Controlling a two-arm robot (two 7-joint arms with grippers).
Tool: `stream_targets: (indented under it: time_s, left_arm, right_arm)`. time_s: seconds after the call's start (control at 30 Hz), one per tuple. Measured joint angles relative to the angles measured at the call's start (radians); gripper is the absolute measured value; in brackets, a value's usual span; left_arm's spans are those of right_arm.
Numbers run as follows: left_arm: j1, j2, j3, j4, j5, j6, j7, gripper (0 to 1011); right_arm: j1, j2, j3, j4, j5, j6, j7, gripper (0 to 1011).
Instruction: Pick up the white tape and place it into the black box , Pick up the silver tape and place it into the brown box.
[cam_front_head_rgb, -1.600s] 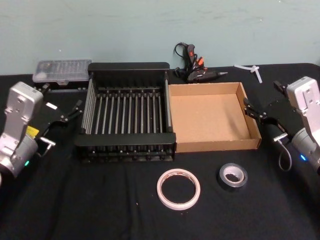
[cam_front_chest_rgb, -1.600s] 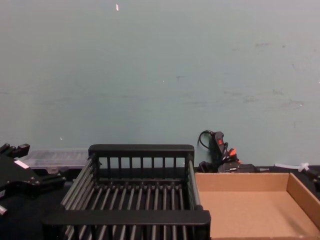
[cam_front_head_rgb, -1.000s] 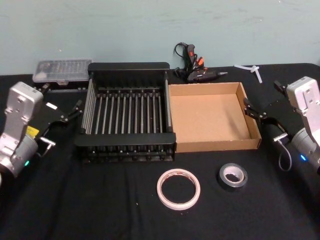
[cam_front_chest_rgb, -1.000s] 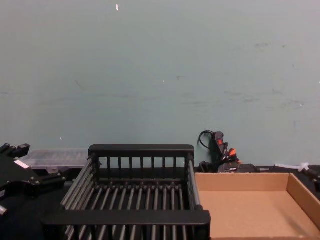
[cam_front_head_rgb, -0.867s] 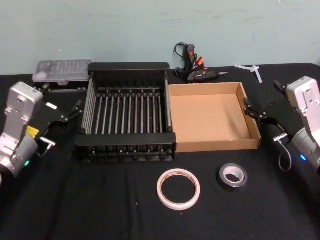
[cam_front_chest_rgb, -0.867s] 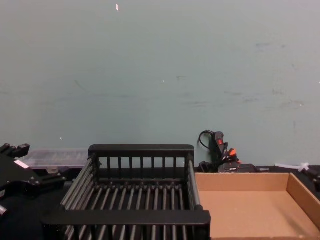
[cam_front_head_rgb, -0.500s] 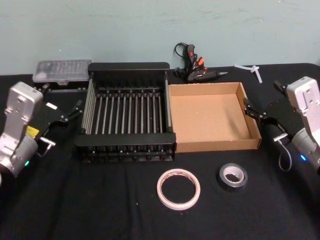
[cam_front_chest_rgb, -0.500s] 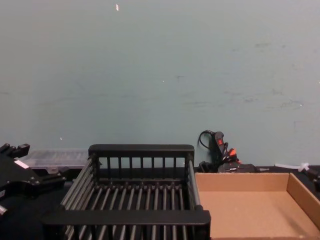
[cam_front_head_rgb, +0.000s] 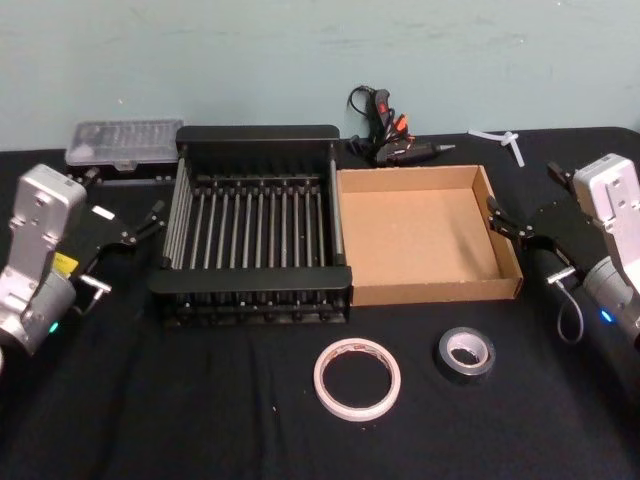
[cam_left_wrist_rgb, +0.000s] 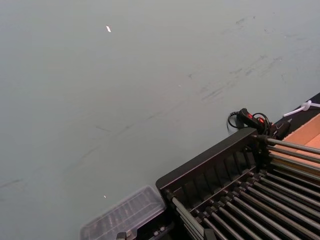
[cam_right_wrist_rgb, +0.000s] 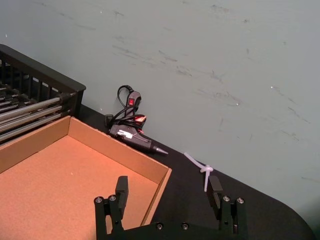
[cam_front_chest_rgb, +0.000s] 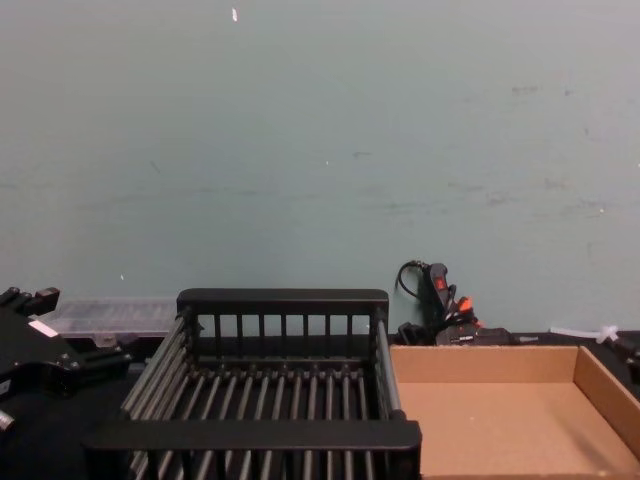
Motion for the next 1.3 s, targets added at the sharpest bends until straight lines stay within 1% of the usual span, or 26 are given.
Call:
stream_targets:
  time_s: [0.2, 0.4, 0.63, 0.8, 0.83, 0.93, 1.07, 1.13, 1.17, 1.23, 1.27, 1.3]
  left_arm:
    - [0.000, 0.000, 0.000, 0.000, 0.000, 0.000, 0.000, 1001]
    - [0.000, 0.000, 0.000, 0.000, 0.000, 0.000, 0.000, 1001]
    - [0.000, 0.000, 0.000, 0.000, 0.000, 0.000, 0.000, 1001]
    - [0.000, 0.000, 0.000, 0.000, 0.000, 0.000, 0.000, 1001]
    - [0.000, 0.000, 0.000, 0.000, 0.000, 0.000, 0.000, 1001]
    - [0.000, 0.000, 0.000, 0.000, 0.000, 0.000, 0.000, 1001]
    - [0.000, 0.000, 0.000, 0.000, 0.000, 0.000, 0.000, 1001]
    - [0.000, 0.000, 0.000, 0.000, 0.000, 0.000, 0.000, 1001]
    - [0.000, 0.000, 0.000, 0.000, 0.000, 0.000, 0.000, 1001]
    - [0.000, 0.000, 0.000, 0.000, 0.000, 0.000, 0.000, 1001]
    - [0.000, 0.000, 0.000, 0.000, 0.000, 0.000, 0.000, 1001]
    - [0.000, 0.000, 0.000, 0.000, 0.000, 0.000, 0.000, 1001]
  right_arm:
    - [0.000, 0.000, 0.001, 0.000, 0.000, 0.000, 0.000, 1002]
    - [-0.018, 0.000, 0.021, -0.016, 0.007, 0.007, 0.014, 1003]
    - [-0.066, 0.013, 0.053, -0.070, 0.026, 0.027, 0.031, 1002]
    - [-0.115, 0.028, 0.078, -0.135, 0.049, 0.051, 0.048, 1002]
    - [-0.130, 0.033, 0.085, -0.155, 0.056, 0.063, 0.052, 1002]
    - [-0.150, 0.040, 0.096, -0.184, 0.068, 0.082, 0.061, 1002]
    - [-0.198, 0.053, 0.117, -0.251, 0.093, 0.127, 0.071, 1003]
    - [-0.212, 0.056, 0.123, -0.270, 0.098, 0.143, 0.071, 1002]
    - [-0.227, 0.059, 0.130, -0.290, 0.104, 0.163, 0.071, 1002]
    - [-0.241, 0.061, 0.136, -0.307, 0.111, 0.185, 0.071, 1002]
    - [-0.255, 0.064, 0.141, -0.325, 0.118, 0.209, 0.071, 1002]
    - [-0.263, 0.066, 0.144, -0.334, 0.122, 0.222, 0.072, 1003]
